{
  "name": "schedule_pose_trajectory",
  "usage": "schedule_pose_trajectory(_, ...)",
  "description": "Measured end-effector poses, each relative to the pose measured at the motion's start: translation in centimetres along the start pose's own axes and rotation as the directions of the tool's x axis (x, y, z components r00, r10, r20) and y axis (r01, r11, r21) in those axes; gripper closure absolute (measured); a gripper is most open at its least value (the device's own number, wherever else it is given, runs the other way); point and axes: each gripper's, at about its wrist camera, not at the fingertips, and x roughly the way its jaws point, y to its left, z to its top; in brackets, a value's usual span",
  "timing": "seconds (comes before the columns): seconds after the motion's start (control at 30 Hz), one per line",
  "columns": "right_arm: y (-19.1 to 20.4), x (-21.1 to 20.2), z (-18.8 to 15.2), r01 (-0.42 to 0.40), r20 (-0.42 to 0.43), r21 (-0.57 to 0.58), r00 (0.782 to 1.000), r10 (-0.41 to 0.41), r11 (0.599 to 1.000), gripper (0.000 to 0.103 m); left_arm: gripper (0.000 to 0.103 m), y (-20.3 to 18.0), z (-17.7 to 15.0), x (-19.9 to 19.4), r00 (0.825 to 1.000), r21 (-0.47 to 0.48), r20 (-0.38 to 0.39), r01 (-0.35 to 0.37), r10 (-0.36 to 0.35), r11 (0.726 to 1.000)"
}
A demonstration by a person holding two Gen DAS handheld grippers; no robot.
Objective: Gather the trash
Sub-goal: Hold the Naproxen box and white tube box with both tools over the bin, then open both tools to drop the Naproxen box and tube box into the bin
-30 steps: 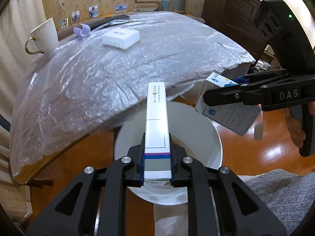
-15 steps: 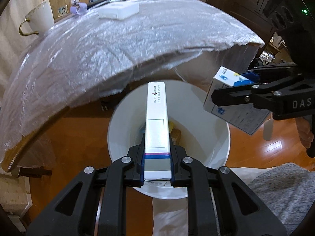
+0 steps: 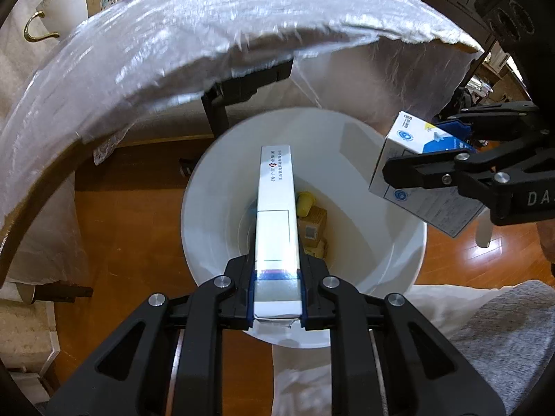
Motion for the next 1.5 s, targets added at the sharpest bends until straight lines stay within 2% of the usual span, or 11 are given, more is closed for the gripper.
schedule_pose_trajectory(0.33,0.0,2.5,-0.1,0.050,-0.018,0.003,0.999,-0.050,0.999,0.055,0.084,-0.2,0.5,3.0,0.999,-0.001,-0.045,-0.021,0.021,1.000)
schedule_pose_trajectory(0.57,-0.8,3.9,0.0,0.052,-0.025,0.036,0.998,-0.051,0.998,0.055,0.084,-0.6,0.9,4.5,0.997,-0.002,-0.065,-0.032,0.032,0.999)
schedule_pose_trajectory(1.4,-2.7,5.3,0.7,0.093,-0.043,0.080,0.995,-0.090,0.992,0.055,0.084,0.0,0.8,5.3,0.996,-0.022,-0.078,-0.044,0.042,0.999)
schedule_pose_trajectory(1.5,-2.8,5.5,0.6,0.063,-0.046,0.076,0.997,-0.060,0.995,0.053,0.081,0.1,1.0,5.2,0.999,-0.010,-0.048,0.000,0.000,1.000)
